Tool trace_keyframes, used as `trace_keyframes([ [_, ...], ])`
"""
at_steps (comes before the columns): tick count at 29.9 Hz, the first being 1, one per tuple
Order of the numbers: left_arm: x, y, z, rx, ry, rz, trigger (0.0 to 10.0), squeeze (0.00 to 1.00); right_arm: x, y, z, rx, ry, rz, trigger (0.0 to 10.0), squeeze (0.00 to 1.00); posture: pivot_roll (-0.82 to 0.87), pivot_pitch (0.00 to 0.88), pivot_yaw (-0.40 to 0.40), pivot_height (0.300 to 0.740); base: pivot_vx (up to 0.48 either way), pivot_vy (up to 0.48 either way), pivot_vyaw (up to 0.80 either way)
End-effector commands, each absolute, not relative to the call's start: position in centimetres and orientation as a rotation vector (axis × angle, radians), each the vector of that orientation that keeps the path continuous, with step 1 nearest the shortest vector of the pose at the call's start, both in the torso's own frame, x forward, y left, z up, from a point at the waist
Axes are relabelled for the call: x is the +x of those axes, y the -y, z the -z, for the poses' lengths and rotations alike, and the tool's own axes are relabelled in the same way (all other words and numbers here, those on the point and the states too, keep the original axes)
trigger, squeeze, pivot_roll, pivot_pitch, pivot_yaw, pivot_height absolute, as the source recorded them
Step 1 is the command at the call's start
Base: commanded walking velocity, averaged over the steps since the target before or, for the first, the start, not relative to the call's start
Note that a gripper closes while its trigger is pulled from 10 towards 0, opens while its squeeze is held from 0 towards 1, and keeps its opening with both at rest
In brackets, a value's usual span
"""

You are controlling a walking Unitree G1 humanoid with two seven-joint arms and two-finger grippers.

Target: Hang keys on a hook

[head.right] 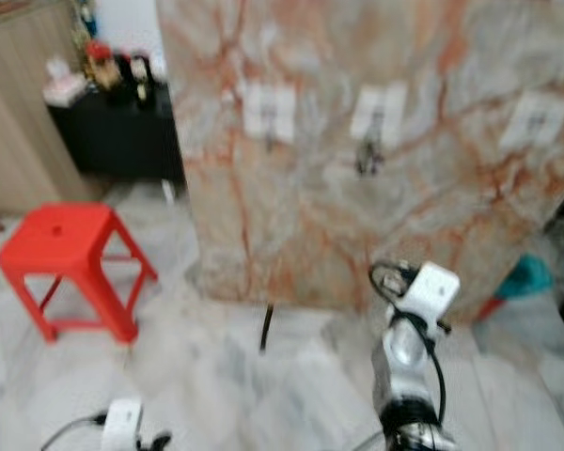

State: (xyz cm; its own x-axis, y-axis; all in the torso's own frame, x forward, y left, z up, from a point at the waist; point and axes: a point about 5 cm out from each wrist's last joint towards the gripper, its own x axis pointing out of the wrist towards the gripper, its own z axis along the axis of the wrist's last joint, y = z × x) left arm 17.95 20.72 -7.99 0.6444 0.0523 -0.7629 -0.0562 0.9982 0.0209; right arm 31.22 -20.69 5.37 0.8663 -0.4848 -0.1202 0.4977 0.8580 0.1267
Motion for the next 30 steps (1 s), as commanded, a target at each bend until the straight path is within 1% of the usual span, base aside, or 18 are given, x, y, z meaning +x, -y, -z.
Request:
trace_keyframes([
  [1,17.85,-20.04,8.16,-0.016,-0.875,-0.052,10.0,0.0,31.33,21.32,-5.83,0.153,-0.066,0.534,10.0,0.0,0.02,0.0,-0.044,0.74,0.0,0.0,0.0],
  [13,17.79,-20.21,8.16,-0.032,-0.876,-0.062,10.0,0.0,31.29,21.15,-5.58,0.148,-0.083,0.529,10.0,0.0,0.02,0.0,-0.046,0.74,0.0,0.0,0.0],
  [26,18.04,-20.31,8.02,-0.033,-0.869,-0.058,10.0,0.0,31.39,21.39,-5.53,0.163,-0.102,0.557,10.0,0.0,0.02,0.0,-0.037,0.74,0.293,0.0,0.0],
  [30,18.09,-20.31,8.0,-0.031,-0.867,-0.054,10.0,0.0,31.35,21.33,-5.46,0.164,-0.104,0.554,10.0,0.0,0.03,0.0,-0.038,0.74,0.311,0.0,-0.58],
])
